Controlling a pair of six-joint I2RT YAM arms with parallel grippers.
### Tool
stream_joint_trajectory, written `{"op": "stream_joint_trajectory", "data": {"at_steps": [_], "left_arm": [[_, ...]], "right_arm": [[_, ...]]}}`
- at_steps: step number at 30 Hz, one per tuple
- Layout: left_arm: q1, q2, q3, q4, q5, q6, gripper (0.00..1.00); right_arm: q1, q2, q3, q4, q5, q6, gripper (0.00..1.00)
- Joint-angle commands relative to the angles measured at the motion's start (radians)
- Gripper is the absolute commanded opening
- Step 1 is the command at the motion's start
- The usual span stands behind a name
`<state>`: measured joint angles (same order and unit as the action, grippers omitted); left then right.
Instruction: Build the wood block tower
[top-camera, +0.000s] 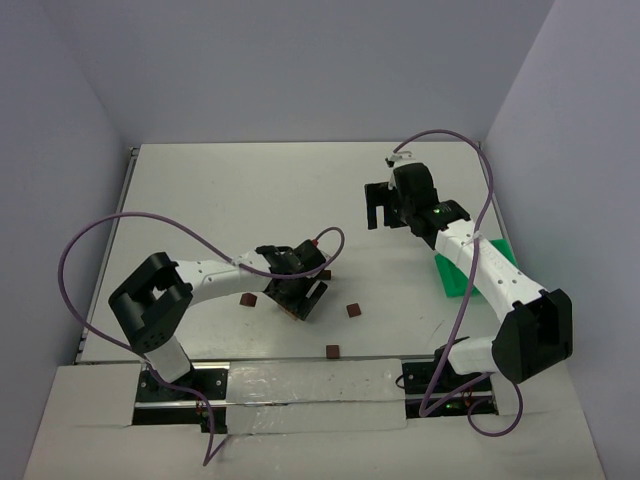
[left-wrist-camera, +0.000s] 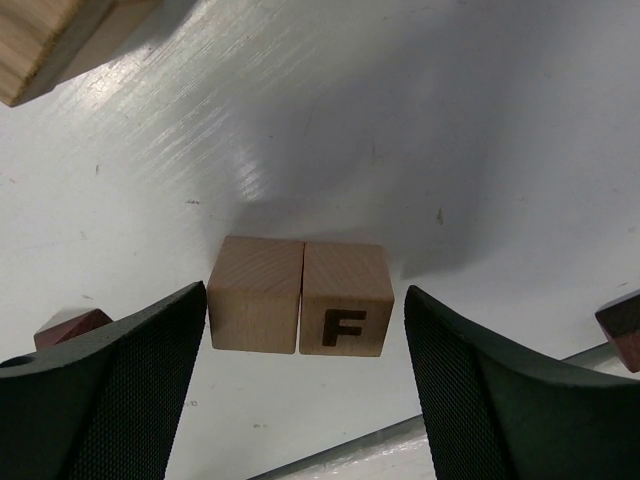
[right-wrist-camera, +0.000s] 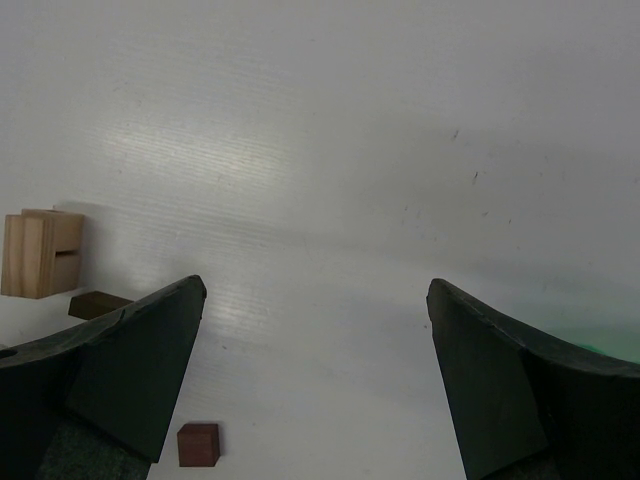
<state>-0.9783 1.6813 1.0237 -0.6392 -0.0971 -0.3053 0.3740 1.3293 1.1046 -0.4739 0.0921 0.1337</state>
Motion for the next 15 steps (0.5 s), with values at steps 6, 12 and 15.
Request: {"op": "stream_joint_trajectory", "data": {"at_steps": [6, 12, 15], "left_arm": [[-0.002, -0.003, 0.027, 0.023, -0.010, 0.014, 0.72], [-0.002, -0.013, 0.027, 0.024, -0.017, 0.027, 0.58], [-0.002, -0.024, 0.023, 0.025, -0.016, 0.039, 0.53]], "right_arm": [[-0.010, -0.027, 0.001, 0.034, 0.000, 0.007, 1.00], [-0.012, -0.022, 0.005, 0.030, -0.002, 0.007, 1.00], [-0.011, -0.020, 0.009, 0.028, -0.004, 0.006, 1.00]]}}
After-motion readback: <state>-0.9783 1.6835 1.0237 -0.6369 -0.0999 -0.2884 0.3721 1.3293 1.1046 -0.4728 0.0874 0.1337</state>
